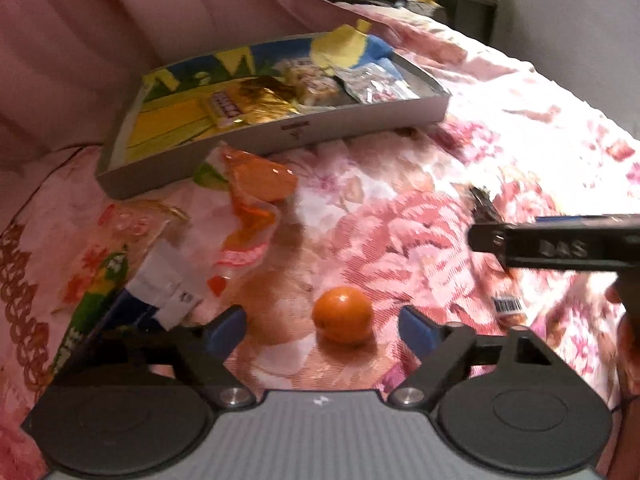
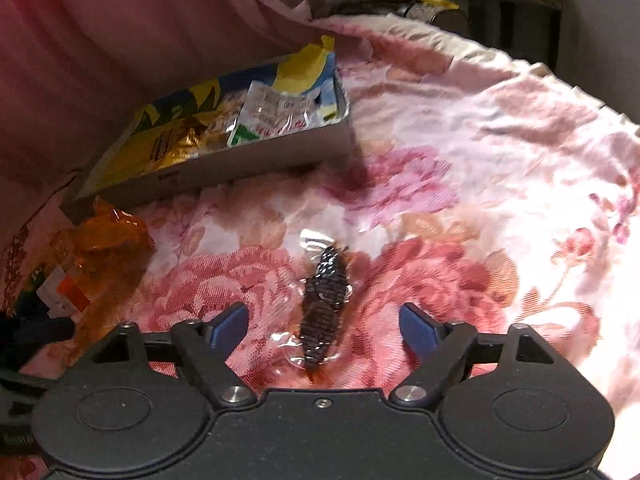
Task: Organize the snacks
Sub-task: 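Grasp the orange mandarin with the left tool while the right tool grasps the dark jerky packet, then carry the mandarin and jerky packet into the tray and open both tools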
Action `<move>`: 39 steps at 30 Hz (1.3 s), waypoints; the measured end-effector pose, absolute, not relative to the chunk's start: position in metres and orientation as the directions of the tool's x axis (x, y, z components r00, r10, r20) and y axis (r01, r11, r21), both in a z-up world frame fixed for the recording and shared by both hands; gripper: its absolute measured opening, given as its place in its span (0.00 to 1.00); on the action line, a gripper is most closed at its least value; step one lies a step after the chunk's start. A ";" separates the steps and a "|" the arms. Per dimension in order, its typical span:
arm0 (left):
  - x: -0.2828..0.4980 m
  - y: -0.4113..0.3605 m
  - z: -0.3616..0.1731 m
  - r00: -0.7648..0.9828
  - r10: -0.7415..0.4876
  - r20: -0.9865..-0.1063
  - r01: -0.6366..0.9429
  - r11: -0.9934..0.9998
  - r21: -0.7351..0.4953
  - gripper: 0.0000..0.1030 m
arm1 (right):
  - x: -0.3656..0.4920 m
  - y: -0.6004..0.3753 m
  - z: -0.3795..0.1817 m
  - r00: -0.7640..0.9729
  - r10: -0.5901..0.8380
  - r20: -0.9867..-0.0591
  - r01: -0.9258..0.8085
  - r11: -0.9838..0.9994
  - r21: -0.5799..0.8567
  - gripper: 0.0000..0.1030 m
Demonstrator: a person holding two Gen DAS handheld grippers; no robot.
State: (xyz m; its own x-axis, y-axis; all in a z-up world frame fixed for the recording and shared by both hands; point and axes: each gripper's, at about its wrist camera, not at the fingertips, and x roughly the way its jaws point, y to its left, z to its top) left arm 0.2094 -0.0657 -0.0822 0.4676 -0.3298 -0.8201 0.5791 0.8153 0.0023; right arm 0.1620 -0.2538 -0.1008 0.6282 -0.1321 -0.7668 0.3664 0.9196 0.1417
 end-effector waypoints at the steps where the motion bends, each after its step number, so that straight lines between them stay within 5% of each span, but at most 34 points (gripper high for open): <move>1: 0.209 -0.068 -0.084 0.461 -0.327 -0.825 0.586 0.810 0.006 0.74 | 0.164 -0.255 -0.103 0.622 -0.121 -0.774 0.371 0.916 0.154 0.75; 5: 0.206 -0.071 -0.089 0.465 -0.329 -0.822 0.605 0.796 0.024 0.69 | 0.167 -0.256 -0.107 0.618 -0.107 -0.779 0.382 0.907 0.178 0.67; 13: 0.203 -0.076 -0.091 0.467 -0.356 -0.810 0.636 0.771 0.028 0.36 | 0.169 -0.243 -0.109 0.623 -0.077 -0.778 0.303 0.941 0.149 0.51; 39: 0.195 -0.067 -0.064 0.558 -0.346 -0.754 0.566 0.823 0.042 0.34 | 0.146 -0.231 -0.088 0.713 -0.004 -0.701 0.205 0.957 0.204 0.47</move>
